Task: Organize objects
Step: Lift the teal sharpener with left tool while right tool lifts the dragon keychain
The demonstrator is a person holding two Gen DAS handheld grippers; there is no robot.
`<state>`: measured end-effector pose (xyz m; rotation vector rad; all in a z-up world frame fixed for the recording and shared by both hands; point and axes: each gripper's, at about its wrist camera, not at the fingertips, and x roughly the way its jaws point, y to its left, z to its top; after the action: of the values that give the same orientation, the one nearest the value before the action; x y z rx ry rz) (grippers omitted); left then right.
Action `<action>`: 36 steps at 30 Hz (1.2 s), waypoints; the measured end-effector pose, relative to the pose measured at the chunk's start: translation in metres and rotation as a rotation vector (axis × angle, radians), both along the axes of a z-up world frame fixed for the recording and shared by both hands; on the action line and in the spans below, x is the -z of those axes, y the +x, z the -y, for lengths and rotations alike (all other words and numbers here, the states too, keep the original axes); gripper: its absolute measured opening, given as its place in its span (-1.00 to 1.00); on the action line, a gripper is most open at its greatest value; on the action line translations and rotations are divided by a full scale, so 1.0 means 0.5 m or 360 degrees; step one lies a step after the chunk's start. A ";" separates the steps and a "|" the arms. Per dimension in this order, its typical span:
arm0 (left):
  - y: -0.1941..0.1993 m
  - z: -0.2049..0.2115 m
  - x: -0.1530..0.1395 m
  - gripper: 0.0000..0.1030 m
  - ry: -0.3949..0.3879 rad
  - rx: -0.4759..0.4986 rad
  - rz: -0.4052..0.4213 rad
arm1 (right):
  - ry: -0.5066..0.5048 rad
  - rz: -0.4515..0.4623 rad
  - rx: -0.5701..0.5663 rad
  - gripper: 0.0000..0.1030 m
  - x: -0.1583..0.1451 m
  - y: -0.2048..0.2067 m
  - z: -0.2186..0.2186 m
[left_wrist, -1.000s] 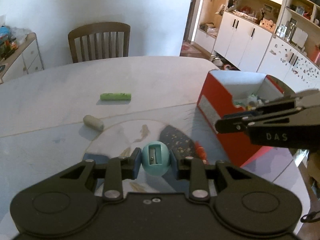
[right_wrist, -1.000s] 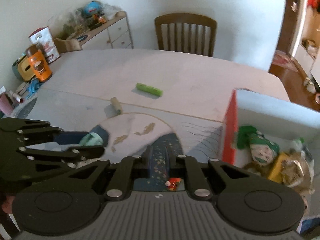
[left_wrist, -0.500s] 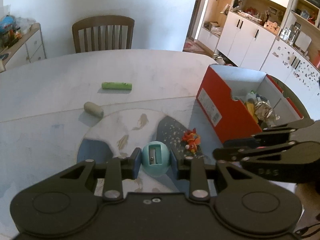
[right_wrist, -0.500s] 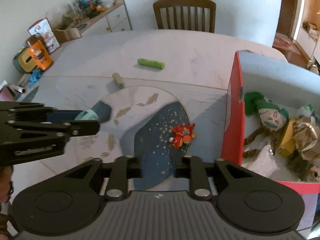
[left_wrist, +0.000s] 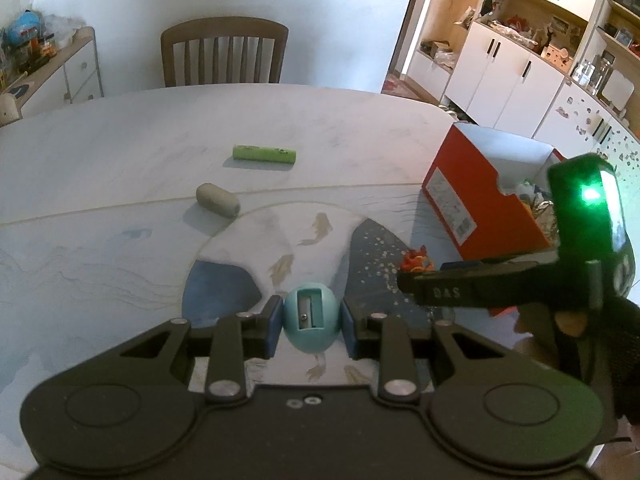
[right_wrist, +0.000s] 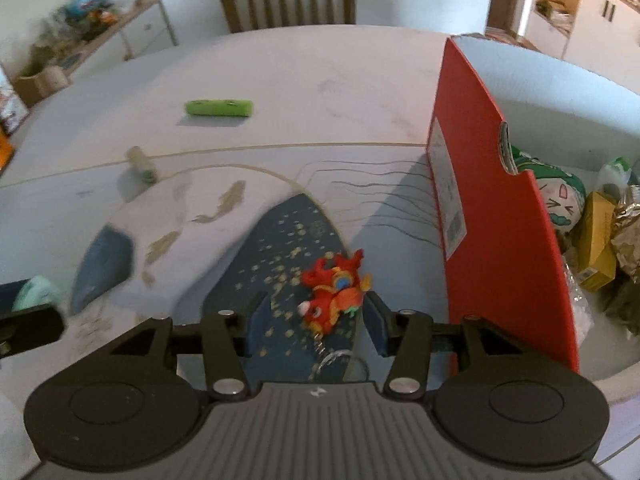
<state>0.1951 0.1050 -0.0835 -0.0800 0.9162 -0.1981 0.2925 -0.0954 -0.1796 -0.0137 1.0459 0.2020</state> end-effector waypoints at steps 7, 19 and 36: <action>0.016 -0.015 0.010 -0.43 -0.0022 0.0002 -0.0016 | -0.0071 -0.0011 0.0045 -0.04 0.016 0.021 -0.003; 0.029 -0.016 0.015 -0.44 -0.0031 0.0018 -0.0025 | -0.0149 0.0025 -0.0019 -0.26 0.014 0.017 -0.023; 0.010 0.034 -0.028 -0.44 -0.0008 0.0061 0.0027 | 0.0112 0.0102 -0.0078 -0.46 -0.107 -0.047 0.045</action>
<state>0.2003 0.0878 -0.0692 -0.0653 0.9005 -0.2361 0.2688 -0.1180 -0.1264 0.0174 0.9748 0.2809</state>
